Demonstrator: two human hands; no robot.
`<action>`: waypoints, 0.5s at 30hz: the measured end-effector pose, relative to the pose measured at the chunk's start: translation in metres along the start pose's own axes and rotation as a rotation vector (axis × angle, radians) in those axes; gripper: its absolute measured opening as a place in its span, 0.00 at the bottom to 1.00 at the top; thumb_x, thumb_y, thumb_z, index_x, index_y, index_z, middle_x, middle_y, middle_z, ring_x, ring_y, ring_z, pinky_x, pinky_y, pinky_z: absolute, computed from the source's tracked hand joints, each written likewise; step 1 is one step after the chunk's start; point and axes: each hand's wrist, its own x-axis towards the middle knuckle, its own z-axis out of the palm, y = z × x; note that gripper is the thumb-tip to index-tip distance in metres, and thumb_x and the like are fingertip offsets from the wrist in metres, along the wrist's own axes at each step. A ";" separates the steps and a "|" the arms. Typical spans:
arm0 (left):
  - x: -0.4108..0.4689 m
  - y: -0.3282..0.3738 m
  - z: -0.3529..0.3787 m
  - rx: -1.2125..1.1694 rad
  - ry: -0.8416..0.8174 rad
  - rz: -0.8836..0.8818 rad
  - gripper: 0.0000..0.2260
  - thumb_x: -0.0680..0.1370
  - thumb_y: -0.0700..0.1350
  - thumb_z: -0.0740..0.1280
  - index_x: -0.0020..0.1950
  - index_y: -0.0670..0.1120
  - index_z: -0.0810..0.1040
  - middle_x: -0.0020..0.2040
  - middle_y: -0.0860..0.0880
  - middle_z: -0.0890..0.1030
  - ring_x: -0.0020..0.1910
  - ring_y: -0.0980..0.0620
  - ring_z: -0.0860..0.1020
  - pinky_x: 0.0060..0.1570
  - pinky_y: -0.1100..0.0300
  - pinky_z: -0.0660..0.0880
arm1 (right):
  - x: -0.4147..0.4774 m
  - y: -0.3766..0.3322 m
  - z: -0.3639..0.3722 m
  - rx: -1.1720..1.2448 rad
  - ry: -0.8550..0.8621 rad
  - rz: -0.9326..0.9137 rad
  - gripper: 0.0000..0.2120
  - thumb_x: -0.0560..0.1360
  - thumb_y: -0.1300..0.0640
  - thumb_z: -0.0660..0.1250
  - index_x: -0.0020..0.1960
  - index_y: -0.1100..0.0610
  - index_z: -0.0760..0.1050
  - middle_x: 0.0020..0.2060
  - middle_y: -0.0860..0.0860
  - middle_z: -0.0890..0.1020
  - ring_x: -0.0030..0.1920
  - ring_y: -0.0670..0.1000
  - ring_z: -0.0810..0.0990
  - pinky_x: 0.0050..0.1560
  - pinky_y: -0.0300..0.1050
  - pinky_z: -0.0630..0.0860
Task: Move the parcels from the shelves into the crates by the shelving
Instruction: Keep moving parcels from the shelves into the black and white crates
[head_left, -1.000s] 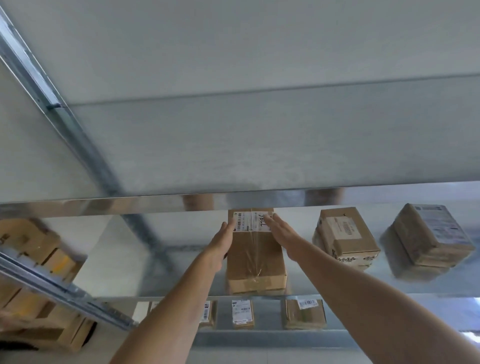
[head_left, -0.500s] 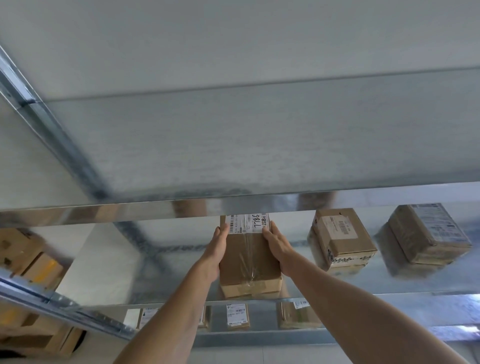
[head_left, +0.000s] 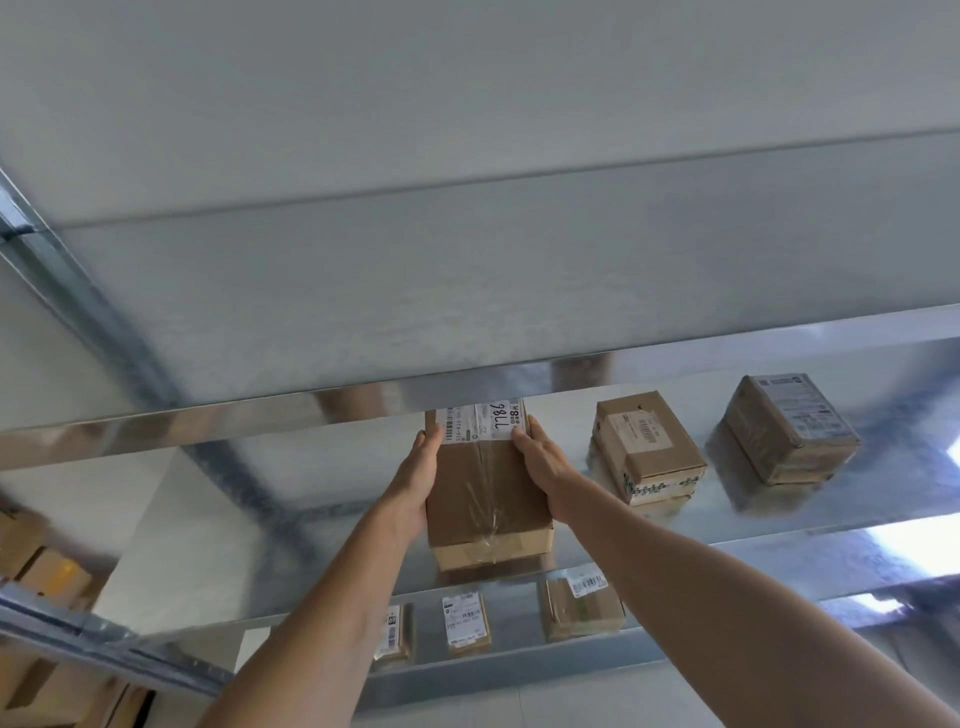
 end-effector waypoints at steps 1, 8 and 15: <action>-0.002 0.001 0.002 0.002 -0.005 0.006 0.39 0.72 0.72 0.64 0.79 0.58 0.63 0.72 0.43 0.76 0.62 0.41 0.81 0.56 0.38 0.81 | -0.003 0.000 -0.001 -0.008 0.001 -0.019 0.17 0.87 0.50 0.53 0.75 0.49 0.63 0.60 0.57 0.76 0.48 0.51 0.77 0.38 0.43 0.75; -0.022 0.005 0.018 0.034 -0.045 0.036 0.36 0.74 0.69 0.63 0.80 0.59 0.62 0.73 0.44 0.75 0.65 0.42 0.80 0.57 0.39 0.80 | -0.029 -0.001 -0.014 0.021 0.031 -0.084 0.15 0.87 0.52 0.54 0.72 0.54 0.66 0.54 0.57 0.77 0.47 0.53 0.79 0.38 0.44 0.78; -0.053 0.003 0.041 0.101 -0.057 0.053 0.38 0.72 0.71 0.64 0.79 0.60 0.64 0.73 0.44 0.76 0.66 0.41 0.79 0.63 0.36 0.76 | -0.060 0.001 -0.034 0.070 0.051 -0.122 0.14 0.87 0.51 0.55 0.71 0.51 0.67 0.59 0.59 0.77 0.53 0.56 0.79 0.45 0.48 0.78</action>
